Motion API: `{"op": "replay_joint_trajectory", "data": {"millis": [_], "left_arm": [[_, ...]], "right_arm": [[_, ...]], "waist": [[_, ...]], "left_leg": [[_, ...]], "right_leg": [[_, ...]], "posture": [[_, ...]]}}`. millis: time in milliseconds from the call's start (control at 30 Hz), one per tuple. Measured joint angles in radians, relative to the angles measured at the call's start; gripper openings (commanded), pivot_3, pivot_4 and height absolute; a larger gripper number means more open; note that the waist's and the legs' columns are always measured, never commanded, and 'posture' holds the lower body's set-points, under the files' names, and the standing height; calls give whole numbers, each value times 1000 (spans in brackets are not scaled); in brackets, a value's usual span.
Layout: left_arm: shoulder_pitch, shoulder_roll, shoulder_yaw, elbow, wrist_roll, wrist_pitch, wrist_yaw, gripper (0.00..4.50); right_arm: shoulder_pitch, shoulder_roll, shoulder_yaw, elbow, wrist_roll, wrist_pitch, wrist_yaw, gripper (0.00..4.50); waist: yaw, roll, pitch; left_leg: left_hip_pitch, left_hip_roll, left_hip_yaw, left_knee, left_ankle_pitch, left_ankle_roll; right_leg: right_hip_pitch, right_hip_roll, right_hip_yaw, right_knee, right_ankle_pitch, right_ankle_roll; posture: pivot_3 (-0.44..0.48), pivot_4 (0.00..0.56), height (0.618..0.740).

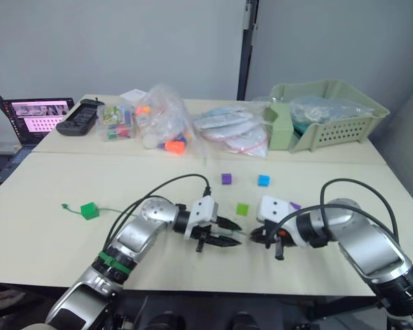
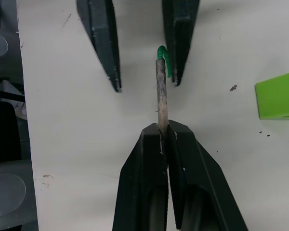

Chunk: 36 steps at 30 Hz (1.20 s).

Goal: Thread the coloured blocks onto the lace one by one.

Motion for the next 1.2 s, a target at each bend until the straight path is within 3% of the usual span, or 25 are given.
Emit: {"op": "replay_joint_trajectory", "data": {"millis": [67,400,600,833,1033,1200], "left_arm": [[0,-1,4,0,0,2,5,21],[0,-10,3,6,0,12,5,21],[-2,-35,2,15,-2,-6,1,0],[-16,-20,10,90,-1,-59,-19,0],[-34,-12,29,128,-4,-85,-46,0],[-36,-6,42,133,-11,-99,-68,0]], "right_arm": [[0,-1,0,-1,1,0,4,0],[0,-5,-4,-5,8,19,9,0],[58,-12,-71,-49,62,65,-25,2050],[269,-9,-321,-108,99,96,-129,4410],[479,255,-612,-254,185,141,-326,4410],[590,490,-690,-308,170,28,-512,4410]], "waist": [[0,0,0],[1,0,0],[8,0,0],[15,0,0],[17,1,0],[14,1,-1]], "left_leg": [[0,0,0,0,0,0],[0,0,0,0,0,0],[0,0,-1,0,0,0],[0,-1,-1,0,1,-1],[0,-2,-3,0,1,-1],[1,-1,-3,-1,2,-4]], "right_leg": [[0,0,0,0,0,0],[0,0,0,0,0,0],[0,0,0,0,0,0],[1,0,0,-1,0,0],[2,0,0,-1,0,1],[2,0,0,0,-1,1]], "posture": [[0,150,733],[0,150,733],[0,150,733],[0,150,733],[0,150,733],[0,150,733]]}}
